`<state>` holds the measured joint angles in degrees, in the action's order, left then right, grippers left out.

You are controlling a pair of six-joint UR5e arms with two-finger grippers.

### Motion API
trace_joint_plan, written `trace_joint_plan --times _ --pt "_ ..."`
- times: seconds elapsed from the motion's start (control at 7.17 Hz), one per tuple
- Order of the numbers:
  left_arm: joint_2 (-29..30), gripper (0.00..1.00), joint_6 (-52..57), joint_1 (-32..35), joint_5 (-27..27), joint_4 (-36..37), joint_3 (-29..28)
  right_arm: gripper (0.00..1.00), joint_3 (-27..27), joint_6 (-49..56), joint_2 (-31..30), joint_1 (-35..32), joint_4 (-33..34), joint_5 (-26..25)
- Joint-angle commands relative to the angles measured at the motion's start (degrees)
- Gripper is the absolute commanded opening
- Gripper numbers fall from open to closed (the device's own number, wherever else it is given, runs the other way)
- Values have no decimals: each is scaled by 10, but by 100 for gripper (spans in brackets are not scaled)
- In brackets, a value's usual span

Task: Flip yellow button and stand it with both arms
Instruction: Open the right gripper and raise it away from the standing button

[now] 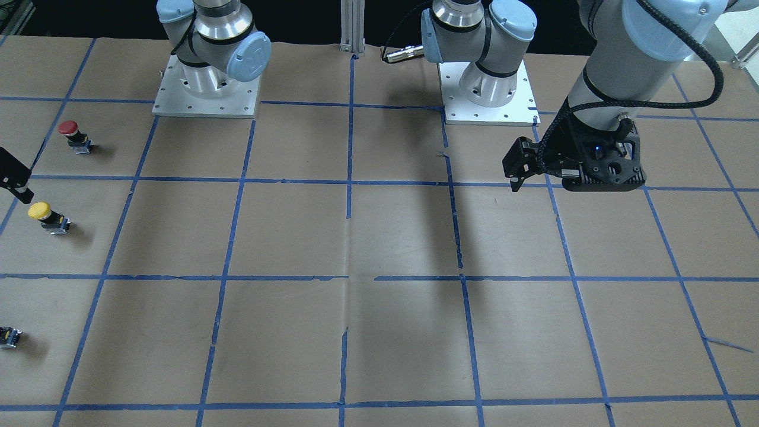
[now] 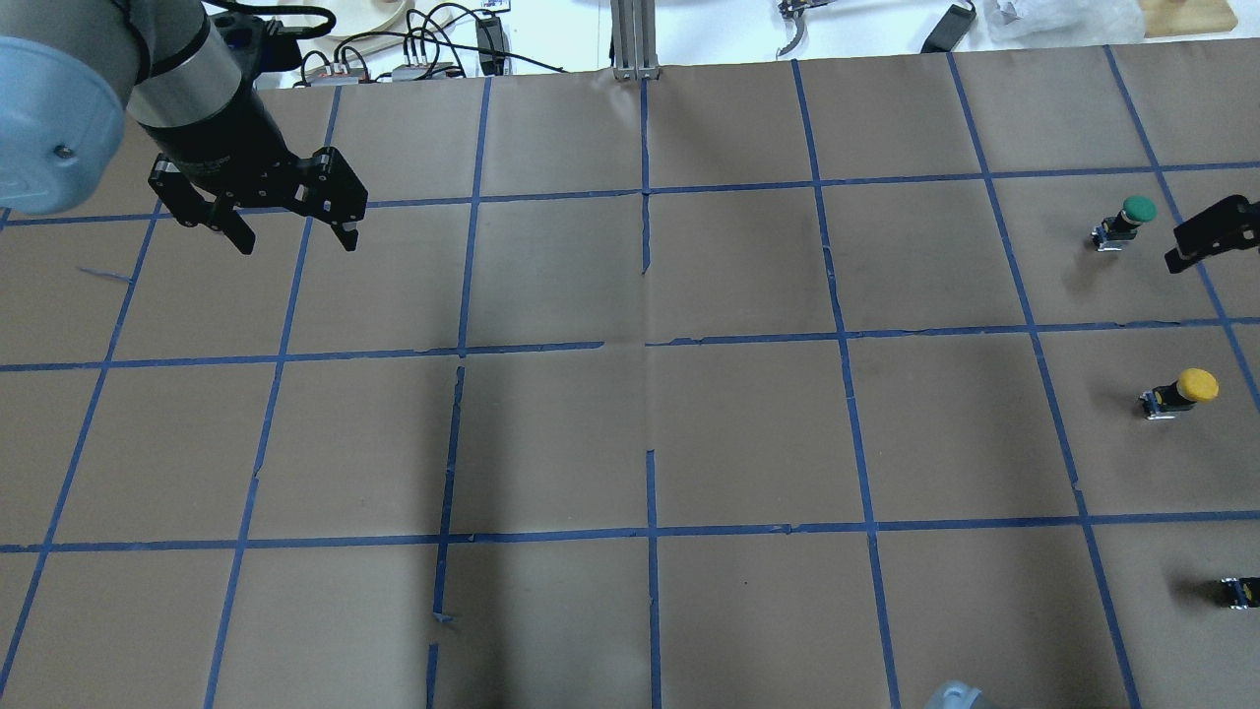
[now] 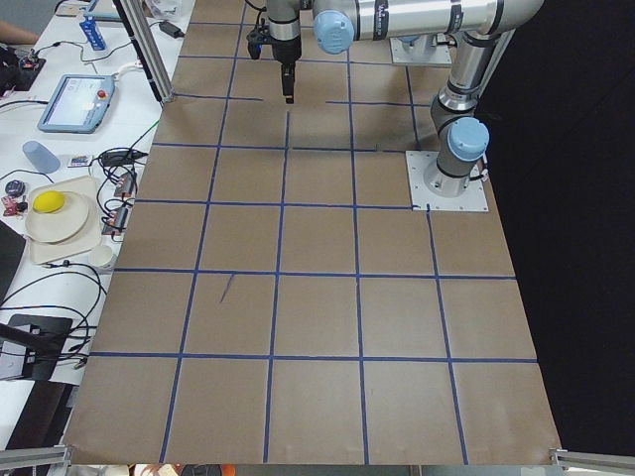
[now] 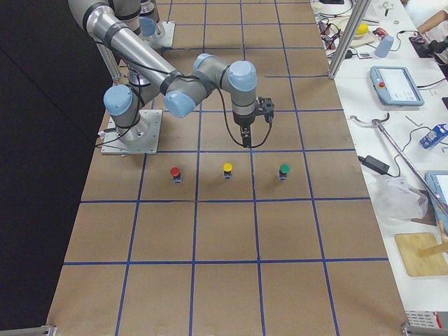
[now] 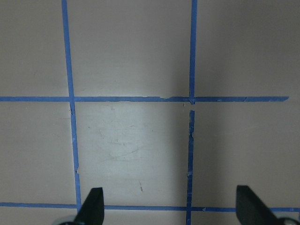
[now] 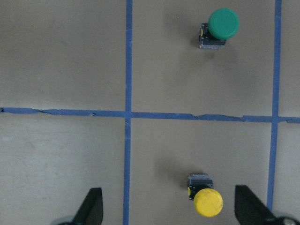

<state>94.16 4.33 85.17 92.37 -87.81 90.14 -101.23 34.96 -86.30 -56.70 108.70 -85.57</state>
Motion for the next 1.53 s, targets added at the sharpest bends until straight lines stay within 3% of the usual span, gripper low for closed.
trace_joint_plan --times 0.0,0.28,0.7,1.4 --pt "-3 100 2 0 2 0 4 100 53 -112 -6 -103 -58 -45" --pt "-3 100 3 0 3 1 3 100 104 -249 -4 -180 -130 -48" --pt "-4 100 -6 0 0 0 1 100 134 -453 2 -325 -154 -68" --pt "-10 100 -5 10 8 -11 -7 100 140 -490 2 -351 -147 -62"
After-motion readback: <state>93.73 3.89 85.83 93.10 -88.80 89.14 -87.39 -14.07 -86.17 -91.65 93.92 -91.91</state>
